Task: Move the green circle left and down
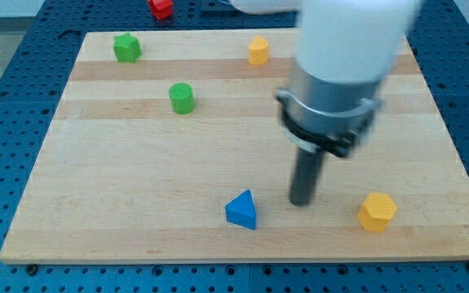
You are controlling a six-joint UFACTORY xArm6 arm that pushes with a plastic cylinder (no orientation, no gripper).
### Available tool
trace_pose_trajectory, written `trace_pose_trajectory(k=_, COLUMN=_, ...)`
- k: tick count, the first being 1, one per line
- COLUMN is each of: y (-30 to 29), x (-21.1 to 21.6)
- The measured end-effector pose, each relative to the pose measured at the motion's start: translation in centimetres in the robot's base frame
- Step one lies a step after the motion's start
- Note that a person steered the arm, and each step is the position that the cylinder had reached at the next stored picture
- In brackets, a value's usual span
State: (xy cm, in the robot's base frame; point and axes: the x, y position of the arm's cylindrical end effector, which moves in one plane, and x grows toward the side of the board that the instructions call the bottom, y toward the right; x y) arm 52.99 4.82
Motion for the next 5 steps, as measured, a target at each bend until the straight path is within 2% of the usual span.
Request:
trace_pose_trajectory(k=2, y=-2.0, x=-14.5)
trace_pose_trajectory(k=3, y=-2.1, x=-17.4)
trace_pose_trajectory(k=4, y=-4.0, x=-18.5)
trace_pose_trajectory(k=5, y=-7.6, x=-17.4)
